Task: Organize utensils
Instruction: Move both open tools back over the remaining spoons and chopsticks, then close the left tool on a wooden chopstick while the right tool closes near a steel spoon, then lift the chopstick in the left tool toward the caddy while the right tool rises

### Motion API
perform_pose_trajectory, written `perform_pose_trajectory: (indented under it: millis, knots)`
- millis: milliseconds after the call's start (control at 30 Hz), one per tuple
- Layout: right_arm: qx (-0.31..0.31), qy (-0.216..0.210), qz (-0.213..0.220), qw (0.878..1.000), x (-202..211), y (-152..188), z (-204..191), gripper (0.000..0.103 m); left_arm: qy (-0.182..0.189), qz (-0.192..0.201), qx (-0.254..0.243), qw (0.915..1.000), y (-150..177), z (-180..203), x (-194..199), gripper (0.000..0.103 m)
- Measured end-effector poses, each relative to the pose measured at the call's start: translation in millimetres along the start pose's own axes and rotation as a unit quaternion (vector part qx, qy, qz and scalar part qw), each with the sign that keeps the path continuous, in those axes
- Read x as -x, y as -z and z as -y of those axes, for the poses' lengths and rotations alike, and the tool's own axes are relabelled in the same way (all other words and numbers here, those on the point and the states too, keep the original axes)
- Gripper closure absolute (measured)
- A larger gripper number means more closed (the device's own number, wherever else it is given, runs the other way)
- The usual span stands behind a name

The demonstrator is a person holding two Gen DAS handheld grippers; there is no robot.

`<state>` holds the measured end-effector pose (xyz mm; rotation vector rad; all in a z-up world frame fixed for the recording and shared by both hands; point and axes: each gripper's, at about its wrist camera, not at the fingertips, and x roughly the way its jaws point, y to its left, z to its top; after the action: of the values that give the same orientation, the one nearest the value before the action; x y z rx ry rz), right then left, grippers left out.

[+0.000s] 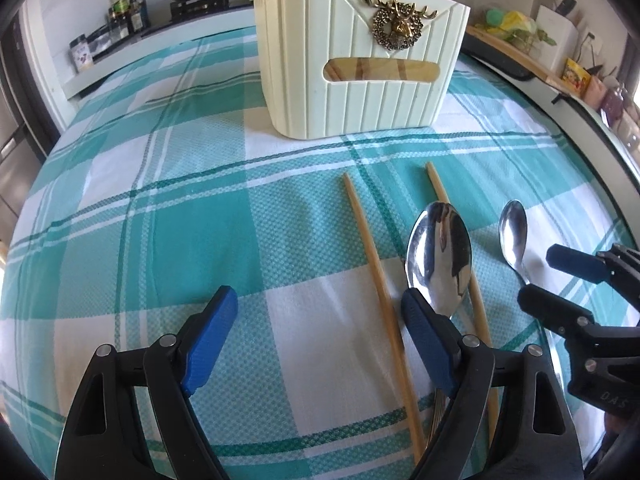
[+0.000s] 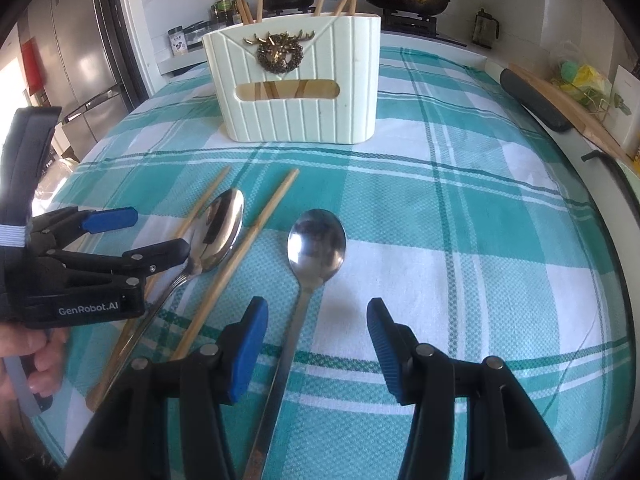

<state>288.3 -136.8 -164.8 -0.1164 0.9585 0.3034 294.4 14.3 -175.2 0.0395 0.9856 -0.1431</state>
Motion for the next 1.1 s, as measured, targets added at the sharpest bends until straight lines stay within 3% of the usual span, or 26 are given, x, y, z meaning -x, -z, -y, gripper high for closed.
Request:
perform_pose_trajectory:
  millis: [133,233,300,333,400,533,800,833,867,967,1100]
  knots:
    - [0.003,0.011,0.01,1.0,-14.3,-9.2,-5.9,0.05,0.006,-0.001,-0.005,1.0,-10.9,1.5,-6.8,0.025]
    - [0.005,0.015,0.017,1.0,-22.4,-16.8,-8.4,0.048,0.009,-0.002,-0.014,0.9999,-18.9,6.4,-10.6,0.038]
    - [0.011,0.018,0.021,1.0,-23.8,-20.2,-10.1,0.053,0.017,-0.003,-0.019,0.9997,-23.5,9.7,-10.7,0.065]
    - [0.012,0.021,0.024,0.999,-23.3,-21.0,-10.0,0.068,0.017,-0.004,-0.02,0.9997,-24.2,10.9,-10.5,0.071]
    - [0.007,0.011,0.026,1.0,-23.5,-22.3,-6.6,0.069,0.025,-0.004,-0.017,0.9995,-25.6,10.9,-10.5,0.095]
    - [-0.004,-0.009,0.032,0.999,-19.3,-23.6,0.8,0.069,0.042,0.007,0.006,0.9991,-25.0,2.9,-5.6,0.1]
    - [-0.013,-0.023,0.085,0.996,29.7,-25.0,10.7,0.07,0.055,0.08,0.032,0.9948,-30.2,-9.6,51.8,0.1]
    - [-0.013,-0.023,0.093,0.995,37.5,-25.1,11.8,0.077,0.058,0.09,0.034,0.9936,-31.0,-10.7,60.5,0.1]
    - [-0.011,-0.023,0.097,0.995,45.2,-25.4,12.3,0.096,0.063,0.1,0.038,0.9923,-31.6,-12.2,69.4,0.1]
    - [-0.004,-0.025,0.111,0.994,63.1,-23.1,12.4,0.097,0.085,0.124,0.049,0.9874,-33.8,-17.8,91.1,0.099]
    - [-0.005,-0.039,0.096,0.995,61.0,-20.2,19.7,0.099,0.095,0.132,0.057,0.9851,-32.8,-21.7,102.1,0.1]
